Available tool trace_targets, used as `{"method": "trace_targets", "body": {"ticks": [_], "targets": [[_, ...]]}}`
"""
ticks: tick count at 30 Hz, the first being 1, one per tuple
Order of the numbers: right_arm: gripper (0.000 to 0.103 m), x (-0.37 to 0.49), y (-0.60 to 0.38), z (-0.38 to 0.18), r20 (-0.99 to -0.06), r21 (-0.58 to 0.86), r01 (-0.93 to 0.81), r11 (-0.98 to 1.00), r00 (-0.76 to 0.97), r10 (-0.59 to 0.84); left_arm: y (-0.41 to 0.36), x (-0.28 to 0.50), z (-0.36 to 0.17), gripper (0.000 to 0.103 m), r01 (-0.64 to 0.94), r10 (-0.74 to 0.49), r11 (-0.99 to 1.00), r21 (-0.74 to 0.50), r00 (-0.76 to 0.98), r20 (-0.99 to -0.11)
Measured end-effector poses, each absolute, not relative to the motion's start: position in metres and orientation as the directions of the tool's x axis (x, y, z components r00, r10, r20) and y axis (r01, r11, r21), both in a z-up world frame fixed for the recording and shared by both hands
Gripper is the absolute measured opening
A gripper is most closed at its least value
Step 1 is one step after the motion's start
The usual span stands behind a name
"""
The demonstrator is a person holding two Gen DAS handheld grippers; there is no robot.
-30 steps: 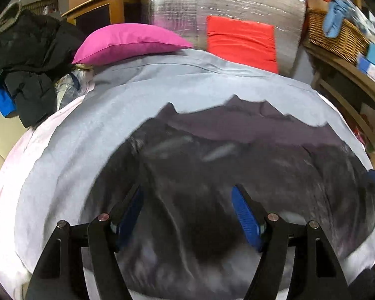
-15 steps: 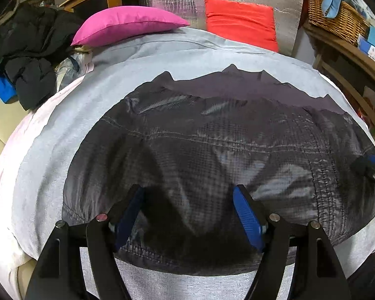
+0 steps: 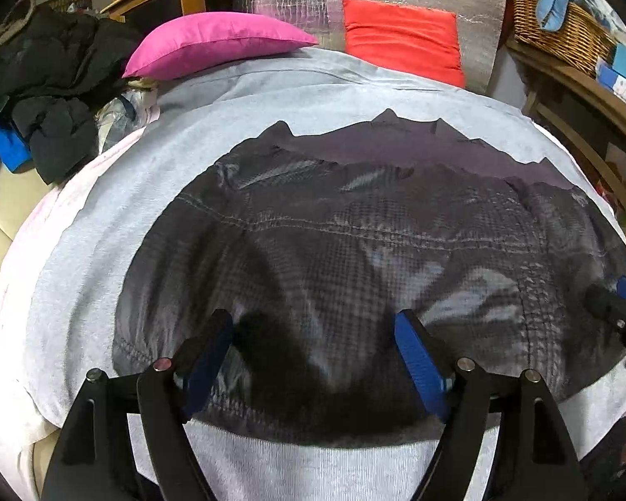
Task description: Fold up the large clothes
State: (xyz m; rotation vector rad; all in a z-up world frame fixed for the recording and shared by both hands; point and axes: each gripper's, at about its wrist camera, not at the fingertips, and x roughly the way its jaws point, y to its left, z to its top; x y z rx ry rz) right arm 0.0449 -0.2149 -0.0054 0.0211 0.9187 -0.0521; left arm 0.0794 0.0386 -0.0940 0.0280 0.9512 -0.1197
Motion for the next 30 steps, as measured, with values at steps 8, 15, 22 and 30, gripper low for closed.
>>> {"method": "trace_targets", "body": {"ticks": [8, 15, 22, 30], "targets": [[0.082, -0.014, -0.204, 0.025, -0.749, 0.032, 0.065, 0.997, 0.662, -0.019, 0.040, 0.045, -0.060, 0.081, 0.134, -0.108, 0.991, -0.028, 0.640, -0.761], [0.089, -0.048, -0.194, 0.045, -0.714, 0.014, 0.103, 0.995, 0.697, -0.062, 0.038, 0.014, -0.030, 0.089, 0.126, -0.106, 0.992, -0.026, 0.686, -0.720], [0.089, -0.058, -0.192, 0.048, -0.714, -0.016, 0.140, 0.990, 0.692, -0.110, 0.034, -0.002, -0.018, 0.090, 0.130, -0.114, 0.991, -0.031, 0.696, -0.709], [0.089, -0.063, -0.192, 0.050, -0.705, -0.047, 0.163, 0.986, 0.694, -0.148, 0.032, -0.012, -0.011, 0.090, 0.123, -0.089, 0.992, -0.001, 0.711, -0.697]]}}
